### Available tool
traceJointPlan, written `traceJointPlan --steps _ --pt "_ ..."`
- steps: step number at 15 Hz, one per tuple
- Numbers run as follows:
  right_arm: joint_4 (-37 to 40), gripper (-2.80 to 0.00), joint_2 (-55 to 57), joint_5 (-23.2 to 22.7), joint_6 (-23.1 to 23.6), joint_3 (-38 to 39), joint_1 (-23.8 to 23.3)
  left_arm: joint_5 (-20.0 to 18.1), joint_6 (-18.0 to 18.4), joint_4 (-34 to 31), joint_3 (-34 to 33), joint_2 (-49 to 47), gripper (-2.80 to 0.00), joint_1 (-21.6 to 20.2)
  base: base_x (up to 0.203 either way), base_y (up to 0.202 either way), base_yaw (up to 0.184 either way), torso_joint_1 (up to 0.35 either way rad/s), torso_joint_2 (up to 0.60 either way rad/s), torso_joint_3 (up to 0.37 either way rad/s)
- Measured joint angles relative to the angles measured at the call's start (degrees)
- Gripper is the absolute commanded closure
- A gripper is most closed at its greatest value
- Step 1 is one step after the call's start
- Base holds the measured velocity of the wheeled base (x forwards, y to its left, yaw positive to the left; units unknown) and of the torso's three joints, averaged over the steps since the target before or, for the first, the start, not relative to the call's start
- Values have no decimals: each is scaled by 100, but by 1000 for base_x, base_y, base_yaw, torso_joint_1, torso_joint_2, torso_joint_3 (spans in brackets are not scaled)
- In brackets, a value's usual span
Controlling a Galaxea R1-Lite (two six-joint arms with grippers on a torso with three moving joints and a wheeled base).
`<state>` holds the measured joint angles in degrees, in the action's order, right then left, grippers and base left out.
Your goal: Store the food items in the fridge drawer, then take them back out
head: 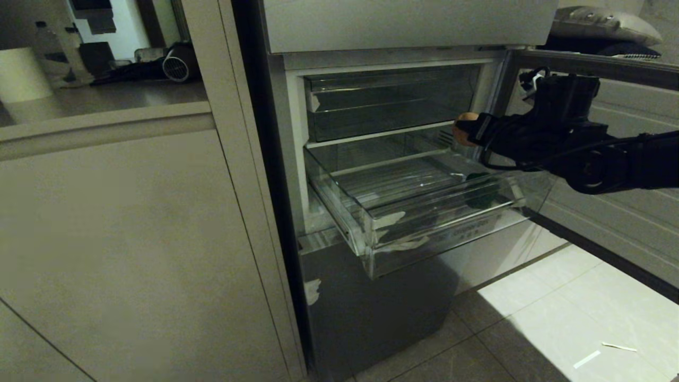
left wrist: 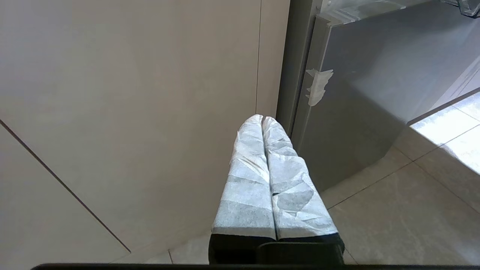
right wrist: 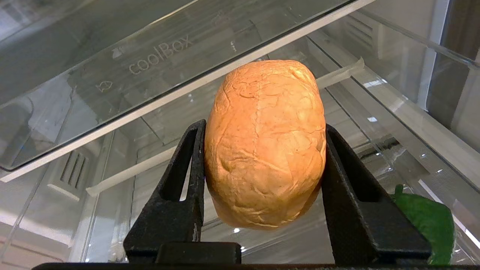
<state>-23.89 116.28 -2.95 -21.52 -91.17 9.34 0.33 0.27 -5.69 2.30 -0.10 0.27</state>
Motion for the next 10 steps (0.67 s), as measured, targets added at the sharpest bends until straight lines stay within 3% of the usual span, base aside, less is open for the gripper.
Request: traceJointPlan --steps 10 --pt "50 -280 127 6 -69 -340 345 0 0 0 0 0 0 0 0 0 0 0 0 0"
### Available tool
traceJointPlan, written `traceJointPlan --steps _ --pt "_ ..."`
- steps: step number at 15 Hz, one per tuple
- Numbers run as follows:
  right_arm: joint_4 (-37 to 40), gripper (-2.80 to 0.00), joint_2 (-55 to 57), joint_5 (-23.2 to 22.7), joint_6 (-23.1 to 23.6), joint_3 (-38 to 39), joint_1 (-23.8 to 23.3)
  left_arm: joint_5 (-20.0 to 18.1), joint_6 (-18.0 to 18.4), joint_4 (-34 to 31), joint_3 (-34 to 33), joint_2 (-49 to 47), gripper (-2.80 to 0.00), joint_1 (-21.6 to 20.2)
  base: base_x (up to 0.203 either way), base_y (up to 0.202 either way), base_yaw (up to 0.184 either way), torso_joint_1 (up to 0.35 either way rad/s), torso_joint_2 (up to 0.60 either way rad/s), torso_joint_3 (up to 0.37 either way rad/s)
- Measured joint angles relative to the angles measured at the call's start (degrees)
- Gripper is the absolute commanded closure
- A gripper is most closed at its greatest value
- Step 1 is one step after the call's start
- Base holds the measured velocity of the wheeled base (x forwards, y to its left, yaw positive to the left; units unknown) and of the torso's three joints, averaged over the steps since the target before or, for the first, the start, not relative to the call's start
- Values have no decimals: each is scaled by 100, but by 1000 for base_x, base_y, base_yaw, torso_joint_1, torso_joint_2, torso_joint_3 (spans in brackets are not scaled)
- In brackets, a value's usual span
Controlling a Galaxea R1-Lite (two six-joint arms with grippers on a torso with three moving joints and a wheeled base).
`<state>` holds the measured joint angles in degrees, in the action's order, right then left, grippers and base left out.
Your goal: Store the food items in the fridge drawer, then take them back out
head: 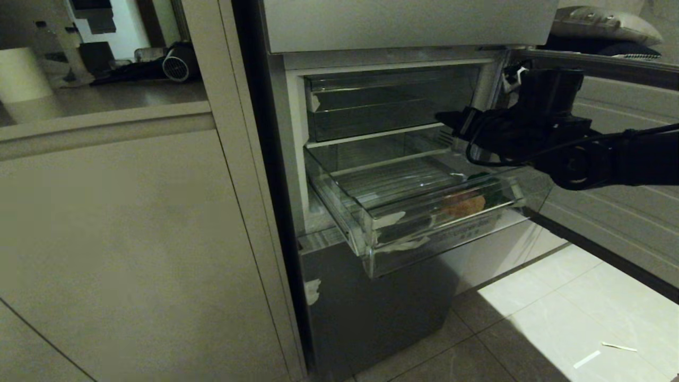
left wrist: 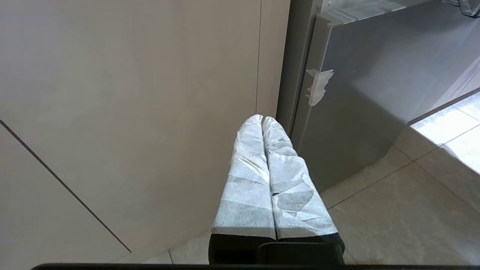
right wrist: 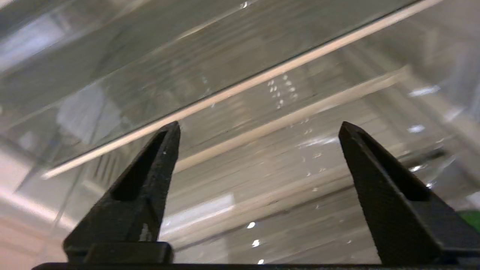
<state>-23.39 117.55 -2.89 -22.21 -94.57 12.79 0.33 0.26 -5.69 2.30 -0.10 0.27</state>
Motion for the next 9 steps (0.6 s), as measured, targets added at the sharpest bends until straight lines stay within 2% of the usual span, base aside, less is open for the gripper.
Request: traceJointPlan --steps 1,5,9 --pt "-3 0 -63 6 -11 130 45 0 0 1 -2 0 0 0 0 0 0 0 0 0" --pt "-13 0 -740 11 -56 1165 135 0 0 1 0 0 0 0 0 0 0 0 0 0" --pt "71 0 -2019 2 -144 3282 149 -2 1 0 0 0 0 0 0 0 0 0 0 0"
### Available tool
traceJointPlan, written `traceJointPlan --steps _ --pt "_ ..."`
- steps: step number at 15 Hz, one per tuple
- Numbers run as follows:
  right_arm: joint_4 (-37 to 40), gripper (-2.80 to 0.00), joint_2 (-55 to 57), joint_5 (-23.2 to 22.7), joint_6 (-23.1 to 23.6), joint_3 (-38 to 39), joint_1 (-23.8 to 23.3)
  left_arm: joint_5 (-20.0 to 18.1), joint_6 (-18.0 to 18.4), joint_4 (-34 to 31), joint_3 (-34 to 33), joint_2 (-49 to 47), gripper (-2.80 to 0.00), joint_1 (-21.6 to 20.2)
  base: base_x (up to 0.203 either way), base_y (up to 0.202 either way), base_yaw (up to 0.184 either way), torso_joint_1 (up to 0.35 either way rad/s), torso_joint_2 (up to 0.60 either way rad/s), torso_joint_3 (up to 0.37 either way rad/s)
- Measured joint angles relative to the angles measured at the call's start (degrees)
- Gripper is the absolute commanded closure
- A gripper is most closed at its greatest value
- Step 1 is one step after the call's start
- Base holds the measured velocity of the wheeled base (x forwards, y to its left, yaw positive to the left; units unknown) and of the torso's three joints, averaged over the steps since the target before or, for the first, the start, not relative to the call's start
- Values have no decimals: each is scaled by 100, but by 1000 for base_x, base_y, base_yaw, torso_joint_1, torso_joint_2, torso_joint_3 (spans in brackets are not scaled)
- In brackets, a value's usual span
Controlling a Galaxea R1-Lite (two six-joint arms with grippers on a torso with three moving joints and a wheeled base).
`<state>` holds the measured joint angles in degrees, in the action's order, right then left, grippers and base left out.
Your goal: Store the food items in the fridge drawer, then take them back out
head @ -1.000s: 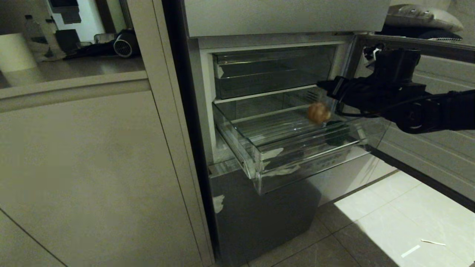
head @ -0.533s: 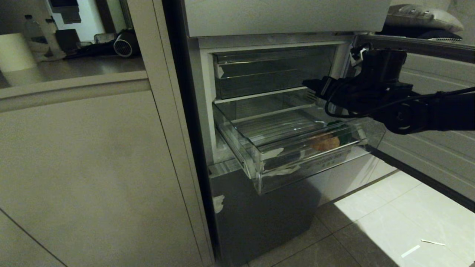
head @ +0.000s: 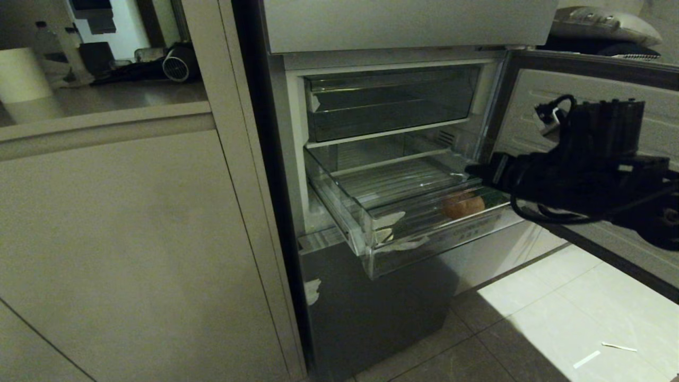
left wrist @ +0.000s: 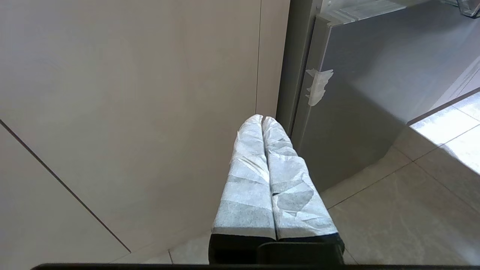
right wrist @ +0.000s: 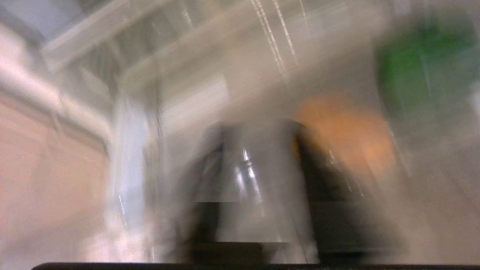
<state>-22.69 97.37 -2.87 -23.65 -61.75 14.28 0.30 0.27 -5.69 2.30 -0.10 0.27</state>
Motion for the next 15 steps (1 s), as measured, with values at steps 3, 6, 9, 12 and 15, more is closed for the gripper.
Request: traceJointPlan --steps 3,6,9,12,15 --pt "76 0 -1087 -11 -19 1607 0 2 0 0 -2 0 0 0 0 0 0 0 0 0" --pt "233 0 -1826 -30 1 2378 -8 2 0 0 -2 0 0 0 0 0 0 0 0 0" --pt "215 0 -1979 -54 2 2510 -15 2 0 2 -2 0 0 0 0 0 0 0 0 0" --pt "-51 0 -1683 -52 20 2326 -22 0 0 0 0 0 0 0 0 0 0 0 0 0" --pt "-468 0 -1004 -16 22 1838 -37 0 0 0 -2 0 0 0 0 0 0 0 0 0"
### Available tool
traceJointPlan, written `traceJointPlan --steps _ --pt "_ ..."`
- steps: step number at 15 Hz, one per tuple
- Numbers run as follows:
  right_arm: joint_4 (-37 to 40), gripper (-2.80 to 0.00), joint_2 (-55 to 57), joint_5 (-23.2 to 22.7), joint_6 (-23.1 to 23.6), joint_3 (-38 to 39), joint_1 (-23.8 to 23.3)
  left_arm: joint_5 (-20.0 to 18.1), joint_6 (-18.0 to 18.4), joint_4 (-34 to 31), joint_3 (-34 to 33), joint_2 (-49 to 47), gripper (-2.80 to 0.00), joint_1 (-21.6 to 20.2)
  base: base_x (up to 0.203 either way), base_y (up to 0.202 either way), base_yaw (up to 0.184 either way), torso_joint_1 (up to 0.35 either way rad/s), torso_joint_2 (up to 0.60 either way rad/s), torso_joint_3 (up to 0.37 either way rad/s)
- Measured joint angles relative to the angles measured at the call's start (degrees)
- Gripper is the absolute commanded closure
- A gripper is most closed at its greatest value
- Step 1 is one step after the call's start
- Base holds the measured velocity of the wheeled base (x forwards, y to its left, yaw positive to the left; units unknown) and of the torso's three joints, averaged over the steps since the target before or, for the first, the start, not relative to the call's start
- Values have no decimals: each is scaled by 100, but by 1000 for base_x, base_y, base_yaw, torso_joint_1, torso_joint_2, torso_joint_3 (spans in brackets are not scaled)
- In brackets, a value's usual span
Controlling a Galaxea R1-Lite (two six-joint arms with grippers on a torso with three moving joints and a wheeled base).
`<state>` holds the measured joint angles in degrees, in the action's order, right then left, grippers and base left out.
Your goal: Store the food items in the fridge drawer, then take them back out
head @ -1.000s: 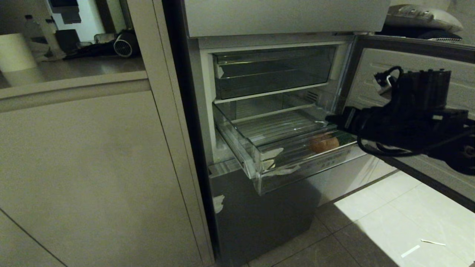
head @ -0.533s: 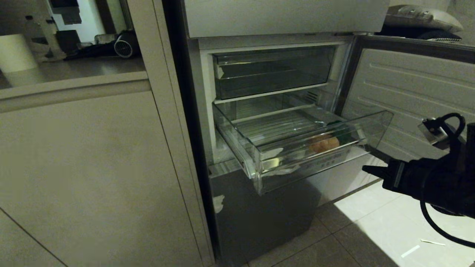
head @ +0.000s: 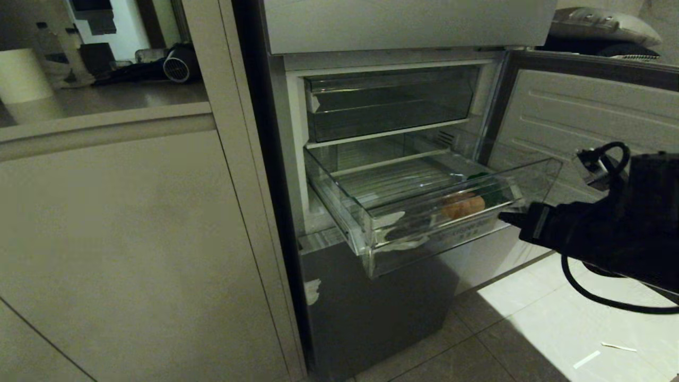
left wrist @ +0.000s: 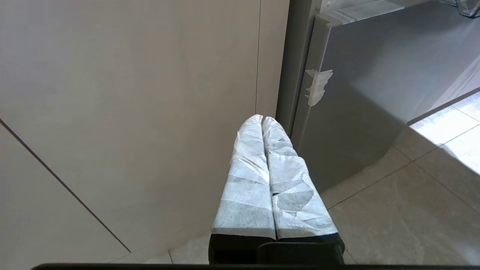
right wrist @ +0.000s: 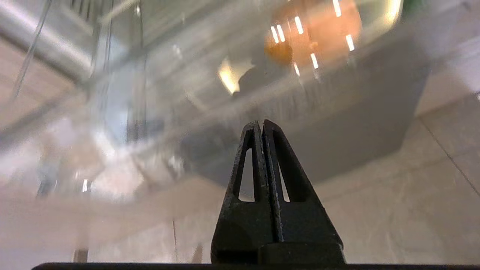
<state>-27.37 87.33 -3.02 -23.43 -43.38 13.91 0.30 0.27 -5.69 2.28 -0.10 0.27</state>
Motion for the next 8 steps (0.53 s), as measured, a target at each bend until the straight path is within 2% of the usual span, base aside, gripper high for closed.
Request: traceJointPlan --steps 6,8 --pt "-107 0 1901 -6 34 -2034 -167 2 -2 2 3 0 0 -1 0 0 0 0 0 0" --pt "-129 0 2512 -181 149 -2848 -187 0 -2 2 3 0 0 0 0 0 0 0 0 0"
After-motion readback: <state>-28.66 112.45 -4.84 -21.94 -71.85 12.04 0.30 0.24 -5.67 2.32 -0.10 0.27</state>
